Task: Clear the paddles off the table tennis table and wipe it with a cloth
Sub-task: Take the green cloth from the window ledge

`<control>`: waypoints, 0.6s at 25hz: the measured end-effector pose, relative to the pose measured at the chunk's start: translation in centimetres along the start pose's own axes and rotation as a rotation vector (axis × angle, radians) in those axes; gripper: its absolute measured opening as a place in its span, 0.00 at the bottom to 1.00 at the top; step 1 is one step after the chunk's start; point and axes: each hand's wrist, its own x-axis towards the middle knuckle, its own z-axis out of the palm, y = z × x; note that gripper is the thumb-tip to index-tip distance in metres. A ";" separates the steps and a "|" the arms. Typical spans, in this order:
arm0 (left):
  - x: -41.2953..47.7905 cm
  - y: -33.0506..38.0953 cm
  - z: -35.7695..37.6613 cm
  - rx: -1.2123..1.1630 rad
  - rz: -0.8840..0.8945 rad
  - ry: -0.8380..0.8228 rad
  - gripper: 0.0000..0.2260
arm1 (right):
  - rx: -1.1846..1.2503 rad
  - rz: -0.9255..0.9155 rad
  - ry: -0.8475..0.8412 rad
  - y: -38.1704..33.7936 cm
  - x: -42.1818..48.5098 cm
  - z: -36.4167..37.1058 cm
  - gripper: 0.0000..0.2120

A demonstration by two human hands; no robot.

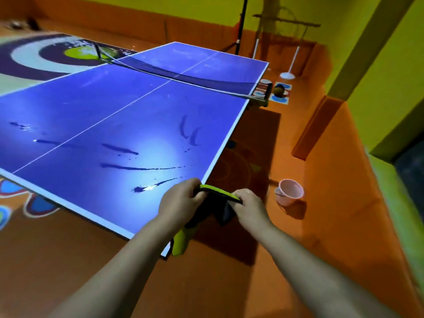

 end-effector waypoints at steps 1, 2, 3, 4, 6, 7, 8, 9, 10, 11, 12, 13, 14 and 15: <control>0.7 -1.4 -0.7 0.030 -0.028 0.006 0.08 | 0.008 0.004 0.010 -0.9 1.6 0.5 0.07; 1.4 -2.7 -1.4 0.046 -0.052 0.008 0.07 | 0.012 0.002 0.006 -1.8 3.3 0.9 0.06; 2.0 -4.1 -2.0 0.042 -0.074 0.012 0.05 | 0.001 -0.008 -0.010 -2.7 5.0 1.5 0.05; 2.6 -5.4 -2.6 0.024 -0.095 0.023 0.04 | -0.020 -0.027 -0.027 -3.5 6.6 2.2 0.04; 3.8 -8.0 -3.4 0.024 -0.141 0.045 0.08 | -0.050 -0.067 -0.049 -4.8 9.7 3.7 0.02; 4.2 -9.3 -3.7 0.057 -0.174 0.041 0.10 | -0.061 -0.081 -0.066 -5.4 11.0 4.4 0.01; 4.7 -10.7 -3.9 0.099 -0.221 0.038 0.10 | -0.073 -0.094 -0.093 -5.8 12.5 5.2 0.01; 5.1 -12.1 -3.9 0.138 -0.272 0.036 0.10 | -0.091 -0.112 -0.125 -6.1 14.1 6.0 0.01; 5.6 -13.2 -3.9 0.157 -0.327 0.041 0.10 | -0.116 -0.138 -0.160 -6.4 15.7 6.7 0.02; 6.0 -14.2 -3.7 0.159 -0.389 0.047 0.10 | -0.140 -0.166 -0.197 -6.8 17.3 7.4 0.03; 6.5 -15.0 -3.6 0.166 -0.452 0.048 0.09 | -0.157 -0.189 -0.229 -7.1 18.8 7.8 0.04; 7.1 -15.6 -3.5 0.188 -0.514 0.040 0.09 | -0.170 -0.201 -0.255 -7.3 20.4 8.2 0.05; 7.6 -16.1 -3.4 0.217 -0.567 0.033 0.08 | -0.180 -0.208 -0.276 -7.5 21.9 8.5 0.05; 8.1 -16.4 -3.4 0.237 -0.603 0.039 0.08 | -0.183 -0.205 -0.288 -7.5 23.3 8.9 0.05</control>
